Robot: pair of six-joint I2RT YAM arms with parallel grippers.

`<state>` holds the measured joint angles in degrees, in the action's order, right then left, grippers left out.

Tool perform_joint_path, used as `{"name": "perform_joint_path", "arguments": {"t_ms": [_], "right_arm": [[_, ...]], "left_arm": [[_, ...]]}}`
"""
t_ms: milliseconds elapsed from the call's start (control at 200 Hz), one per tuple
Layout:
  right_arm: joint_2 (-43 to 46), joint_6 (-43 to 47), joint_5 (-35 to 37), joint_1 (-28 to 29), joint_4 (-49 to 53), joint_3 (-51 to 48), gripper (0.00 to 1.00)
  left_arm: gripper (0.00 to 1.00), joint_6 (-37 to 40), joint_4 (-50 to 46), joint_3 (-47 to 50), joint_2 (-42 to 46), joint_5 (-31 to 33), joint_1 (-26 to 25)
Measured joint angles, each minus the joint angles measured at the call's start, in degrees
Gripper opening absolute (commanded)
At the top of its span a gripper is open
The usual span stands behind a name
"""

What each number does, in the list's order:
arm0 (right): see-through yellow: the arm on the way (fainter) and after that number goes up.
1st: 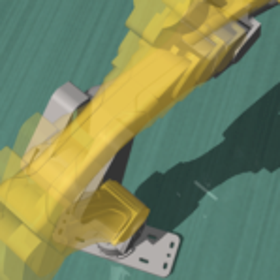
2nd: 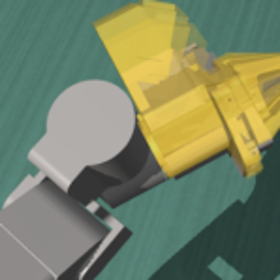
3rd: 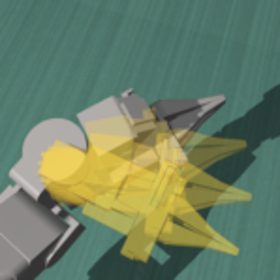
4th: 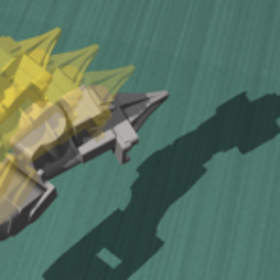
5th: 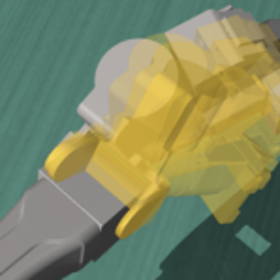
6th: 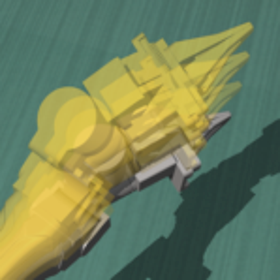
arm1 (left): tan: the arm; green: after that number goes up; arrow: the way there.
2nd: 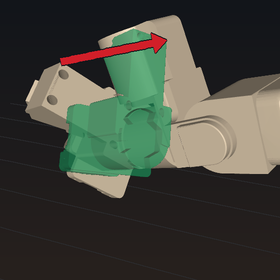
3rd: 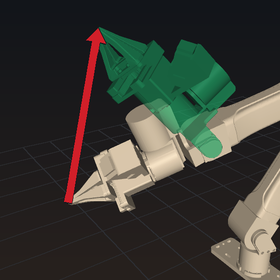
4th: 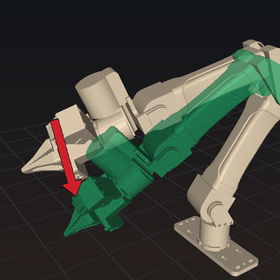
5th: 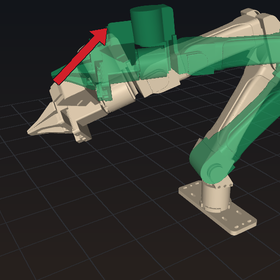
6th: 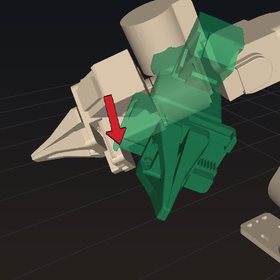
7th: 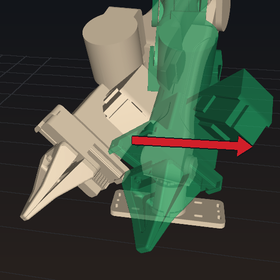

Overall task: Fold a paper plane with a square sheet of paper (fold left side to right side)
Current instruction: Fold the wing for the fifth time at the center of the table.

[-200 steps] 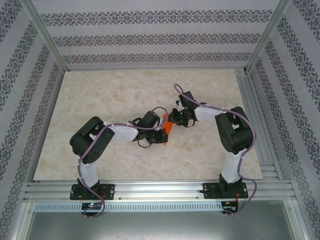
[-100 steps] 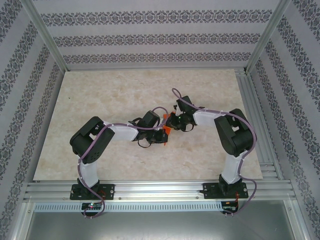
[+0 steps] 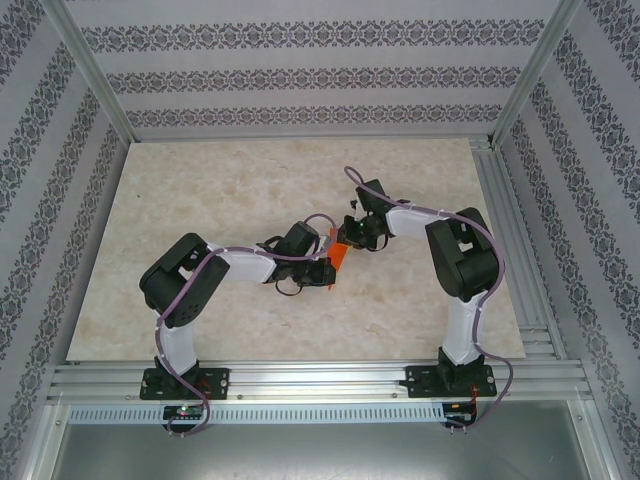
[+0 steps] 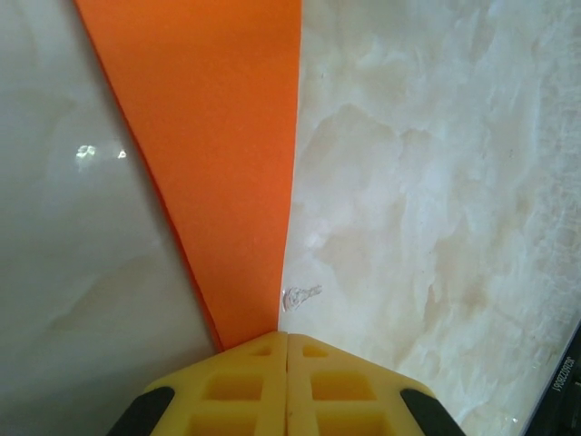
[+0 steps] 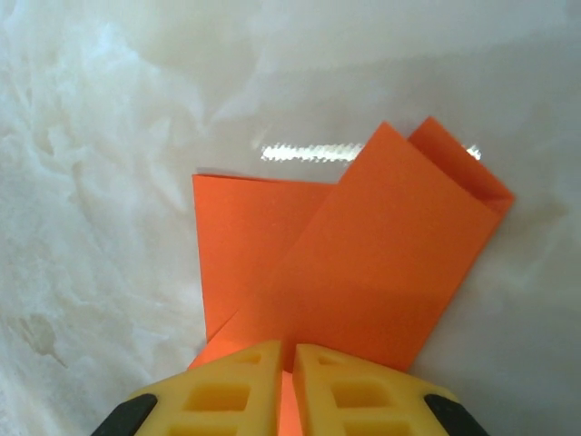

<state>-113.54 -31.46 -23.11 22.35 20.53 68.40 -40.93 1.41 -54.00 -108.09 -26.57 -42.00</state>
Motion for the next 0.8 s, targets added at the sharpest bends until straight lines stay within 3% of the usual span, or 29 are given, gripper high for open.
{"name": "perform_joint_path", "arguments": {"t_ms": [575, 799], "right_arm": [[-4.20, 3.80, -2.47, -9.03, -1.70, 5.11, 0.15], [-4.09, 4.11, -2.47, -9.25, -3.06, 4.46, 0.16]], "left_arm": [[0.09, 0.02, 1.88, 0.87, -0.13, -0.20, 0.07], [0.09, 0.02, 1.42, 1.68, 0.92, -0.35, 0.26]]}}
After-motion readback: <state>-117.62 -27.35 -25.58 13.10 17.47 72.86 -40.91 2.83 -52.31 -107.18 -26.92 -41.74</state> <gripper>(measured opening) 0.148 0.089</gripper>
